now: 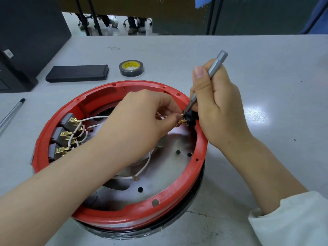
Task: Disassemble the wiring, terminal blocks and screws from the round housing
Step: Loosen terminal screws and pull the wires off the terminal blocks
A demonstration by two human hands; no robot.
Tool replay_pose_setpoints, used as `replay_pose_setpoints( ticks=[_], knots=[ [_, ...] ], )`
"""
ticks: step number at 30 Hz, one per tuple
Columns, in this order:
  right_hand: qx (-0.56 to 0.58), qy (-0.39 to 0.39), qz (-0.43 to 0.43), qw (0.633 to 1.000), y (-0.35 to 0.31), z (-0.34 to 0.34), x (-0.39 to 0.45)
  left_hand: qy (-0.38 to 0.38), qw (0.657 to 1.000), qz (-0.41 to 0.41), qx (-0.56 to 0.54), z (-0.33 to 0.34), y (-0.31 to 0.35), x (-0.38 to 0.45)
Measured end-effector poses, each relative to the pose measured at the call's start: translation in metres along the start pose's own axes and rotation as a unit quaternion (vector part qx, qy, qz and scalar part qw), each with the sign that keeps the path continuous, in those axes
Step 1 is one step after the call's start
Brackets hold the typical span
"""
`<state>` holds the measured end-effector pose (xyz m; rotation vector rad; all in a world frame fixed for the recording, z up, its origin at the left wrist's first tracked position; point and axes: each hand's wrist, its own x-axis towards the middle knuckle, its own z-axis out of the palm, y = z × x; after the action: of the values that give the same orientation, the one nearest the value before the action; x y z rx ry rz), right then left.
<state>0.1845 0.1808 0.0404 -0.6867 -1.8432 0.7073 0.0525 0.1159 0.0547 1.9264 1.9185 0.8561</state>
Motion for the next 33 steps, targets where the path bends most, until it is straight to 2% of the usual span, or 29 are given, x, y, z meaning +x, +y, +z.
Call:
replay_pose_setpoints(
  ticks=[10, 17, 30, 33],
  knots=[
    [0.01, 0.039, 0.007, 0.999, 0.0005, -0.0002, -0.0026, -0.016, 1.0, -0.007, -0.008, -0.0034, 0.0, -0.0013],
    [-0.065, -0.012, -0.059, 0.996, -0.0075, -0.0023, 0.0002, -0.023, 1.0, -0.01, -0.012, -0.0015, -0.0014, -0.0019],
    [-0.126, -0.07, -0.075, 0.987, -0.0049, -0.0055, 0.0038, -0.009, 1.0, 0.006, -0.005, 0.0004, 0.0006, -0.0007],
    [-0.112, -0.054, -0.08, 0.989, -0.0058, -0.0046, 0.0027, -0.004, 1.0, 0.006, 0.001, 0.0004, -0.0005, -0.0003]
  ],
)
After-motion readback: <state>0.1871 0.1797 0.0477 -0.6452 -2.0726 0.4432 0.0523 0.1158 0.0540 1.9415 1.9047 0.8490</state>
